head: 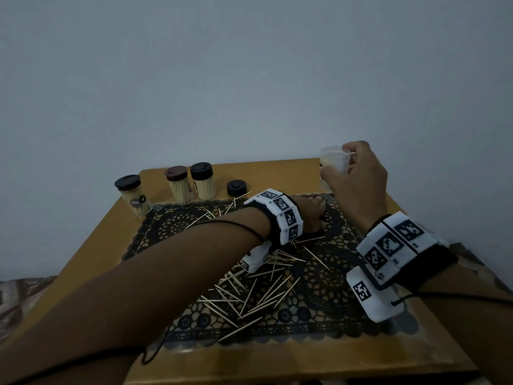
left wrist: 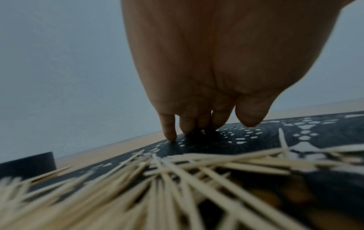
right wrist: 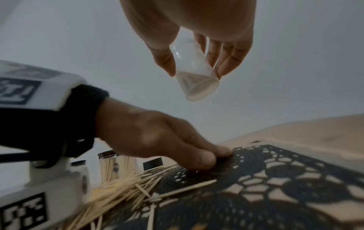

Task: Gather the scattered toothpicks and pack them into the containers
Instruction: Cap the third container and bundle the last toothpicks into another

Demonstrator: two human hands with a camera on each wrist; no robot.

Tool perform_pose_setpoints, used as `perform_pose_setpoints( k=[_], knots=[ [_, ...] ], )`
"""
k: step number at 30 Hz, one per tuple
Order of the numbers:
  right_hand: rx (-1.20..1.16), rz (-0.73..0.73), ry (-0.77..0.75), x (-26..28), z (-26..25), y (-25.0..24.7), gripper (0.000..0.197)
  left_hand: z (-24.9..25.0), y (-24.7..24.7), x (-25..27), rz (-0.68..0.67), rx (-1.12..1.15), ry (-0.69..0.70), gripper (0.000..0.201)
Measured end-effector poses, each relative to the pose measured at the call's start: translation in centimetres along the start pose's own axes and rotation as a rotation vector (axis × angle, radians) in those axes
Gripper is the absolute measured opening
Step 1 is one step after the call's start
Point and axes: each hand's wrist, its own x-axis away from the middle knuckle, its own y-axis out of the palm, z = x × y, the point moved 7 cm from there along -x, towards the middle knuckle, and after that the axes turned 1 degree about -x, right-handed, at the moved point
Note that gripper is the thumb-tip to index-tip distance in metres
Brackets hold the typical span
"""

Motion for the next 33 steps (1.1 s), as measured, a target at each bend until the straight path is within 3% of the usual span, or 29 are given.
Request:
perform_pose_setpoints(
  k=[8,14,18,22,27,33],
  knots=[
    [0.006,-0.017,-0.005,-0.4,-1.2,-0.4,0.052,-1.4,0.4,7.2,-0.08,-0.004,0.007,0.049],
    [-0.001,-0.028,0.013,-0.1,-1.6,-0.6,0.052,-0.1,-1.7,9.1,0.05,0.108,0.021,0.041],
    [-0.01,-0.037,0.009,0.1,-1.8,-0.4,0.049,4.1,-0.8,8.3,-0.053,0.111,0.168,0.059],
    [-0.008,-0.044,0.0,0.4,-1.8,0.0,0.049,4.8,1.1,7.7,-0.093,-0.005,0.187,0.064],
    [0.013,-0.05,-0.005,0.6,-1.9,-0.2,0.05,3.0,1.1,8.6,0.002,-0.198,0.222,0.051],
    [0.013,-0.053,-0.015,0.5,-2.4,-0.4,0.05,2.1,-0.8,11.6,0.206,-0.105,0.15,0.037]
  ],
)
